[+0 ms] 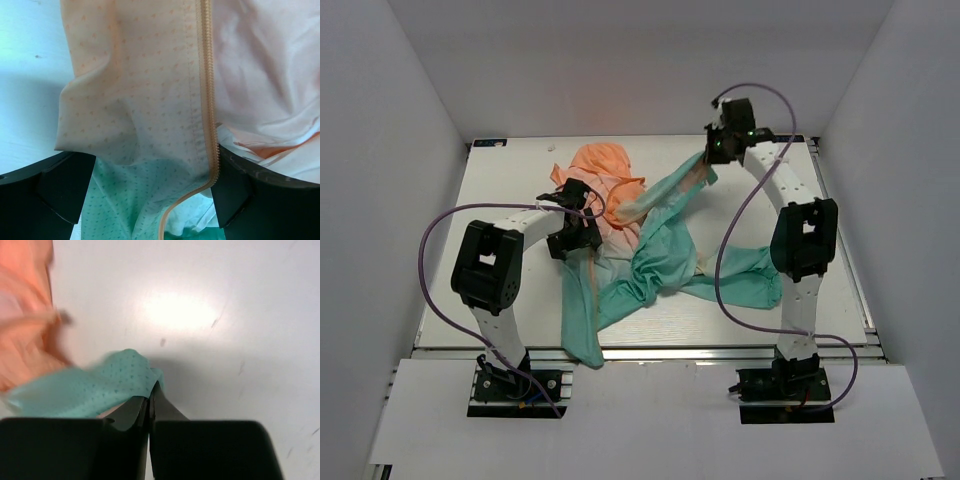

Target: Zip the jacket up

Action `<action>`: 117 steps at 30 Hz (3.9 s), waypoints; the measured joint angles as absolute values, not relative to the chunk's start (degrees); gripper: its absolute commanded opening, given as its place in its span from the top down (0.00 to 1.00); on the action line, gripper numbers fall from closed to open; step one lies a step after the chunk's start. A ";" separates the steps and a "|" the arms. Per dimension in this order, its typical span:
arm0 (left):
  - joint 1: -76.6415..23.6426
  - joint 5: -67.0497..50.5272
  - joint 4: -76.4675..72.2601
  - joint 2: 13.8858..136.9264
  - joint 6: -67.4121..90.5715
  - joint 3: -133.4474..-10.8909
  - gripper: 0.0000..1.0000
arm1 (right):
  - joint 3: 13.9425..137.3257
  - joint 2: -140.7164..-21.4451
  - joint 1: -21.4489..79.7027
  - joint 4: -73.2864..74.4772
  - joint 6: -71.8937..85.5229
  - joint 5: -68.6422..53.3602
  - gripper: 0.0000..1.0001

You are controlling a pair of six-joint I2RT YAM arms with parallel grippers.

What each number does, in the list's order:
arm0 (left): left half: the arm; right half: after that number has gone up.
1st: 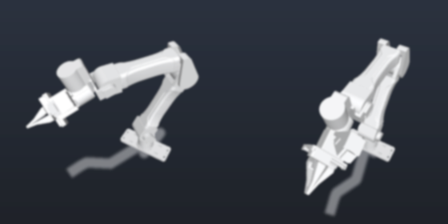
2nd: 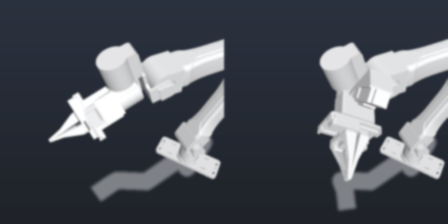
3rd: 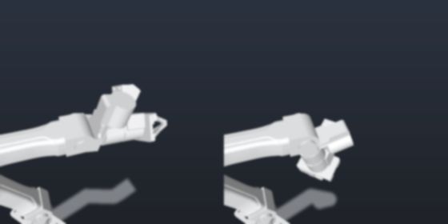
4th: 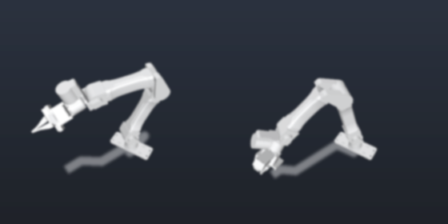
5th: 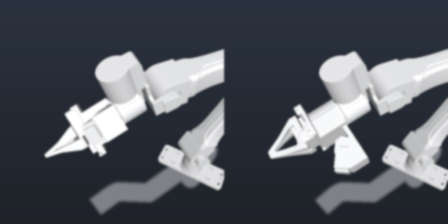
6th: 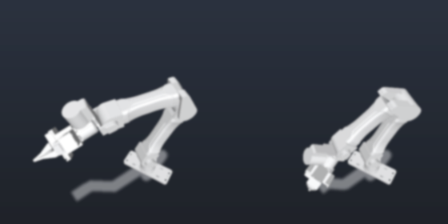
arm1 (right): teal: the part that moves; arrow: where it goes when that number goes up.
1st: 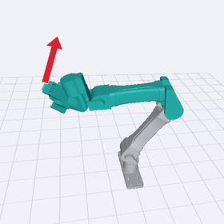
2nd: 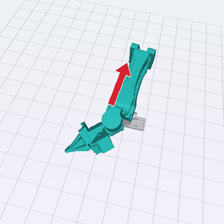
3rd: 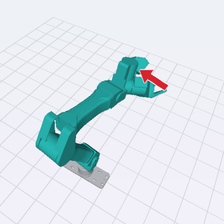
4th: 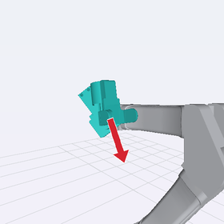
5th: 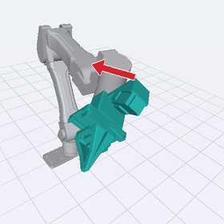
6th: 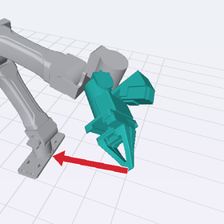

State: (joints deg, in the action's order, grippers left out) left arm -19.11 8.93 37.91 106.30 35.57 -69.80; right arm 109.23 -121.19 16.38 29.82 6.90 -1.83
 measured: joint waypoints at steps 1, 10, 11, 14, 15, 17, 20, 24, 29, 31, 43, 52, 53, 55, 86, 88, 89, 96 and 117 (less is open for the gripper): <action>-19.11 9.30 38.20 106.30 35.66 -69.80 0.02 | 114.72 -123.11 15.11 30.98 7.84 -1.93 1.00; -19.09 11.88 40.69 106.02 36.82 -69.73 0.02 | 113.08 -118.41 0.95 39.70 9.78 -11.90 1.00; -19.09 12.01 40.80 105.75 36.97 -69.73 0.02 | 107.66 -114.96 0.78 40.56 9.82 -13.91 1.00; -19.09 12.23 41.21 104.51 37.60 -69.73 0.02 | 90.56 -102.21 3.44 39.31 11.42 -18.83 1.00; -19.09 12.25 41.32 103.96 37.87 -69.71 0.02 | 86.13 -97.80 5.41 39.29 12.08 -20.27 1.00; -19.09 12.25 41.52 102.78 38.28 -69.67 0.02 | 79.70 -89.21 11.05 38.37 13.67 -22.28 1.00; -19.09 12.27 41.63 100.86 38.92 -69.01 0.02 | 74.72 -79.02 21.17 35.94 15.77 -24.49 1.00; -19.09 12.29 42.63 97.43 40.05 -67.11 0.02 | 64.55 -70.08 32.71 30.02 18.59 -27.73 1.00; -19.09 11.64 44.10 91.09 41.39 -64.27 0.02 | 50.61 -76.03 42.59 24.47 20.01 -26.65 0.91; -19.09 10.92 44.23 87.96 41.63 -62.54 0.02 | 47.79 -82.13 46.65 23.64 20.10 -24.60 0.80; -20.36 -1.15 42.46 73.89 43.51 -43.40 0.02 | 52.38 -83.68 54.11 22.06 16.99 -18.74 0.11; -24.82 -7.09 37.39 72.47 47.70 -37.76 0.02 | 52.73 -88.66 54.06 21.50 15.03 -18.52 0.11; -24.82 -7.07 36.49 73.17 47.99 -37.76 0.02 | 52.73 -90.08 53.93 21.23 15.07 -18.44 0.11; -24.82 -6.61 35.27 75.18 48.38 -37.91 0.02 | 52.77 -92.60 53.08 20.84 15.25 -18.39 0.11; -20.23 3.88 39.90 88.47 42.24 -63.90 0.02 | 52.25 -81.03 30.37 24.36 8.73 -7.64 0.11; -20.25 3.62 40.01 81.23 42.24 -59.24 0.02 | 49.56 -78.65 30.83 24.53 8.73 -6.09 0.10; -20.25 3.60 40.03 78.00 42.24 -57.01 0.02 | 48.69 -78.48 30.83 24.97 8.73 -5.17 0.11; -20.36 3.92 43.59 65.60 42.28 -45.74 0.02 | 51.00 -86.72 30.76 25.21 8.27 -1.04 0.31; -20.36 5.80 46.28 59.96 42.89 -44.18 0.02 | 49.50 -81.71 37.17 8.56 23.18 -35.70 1.00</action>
State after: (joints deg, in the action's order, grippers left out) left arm -20.36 5.80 46.28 59.96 42.89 -44.18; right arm 49.50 -81.71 37.17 8.56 23.18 -35.70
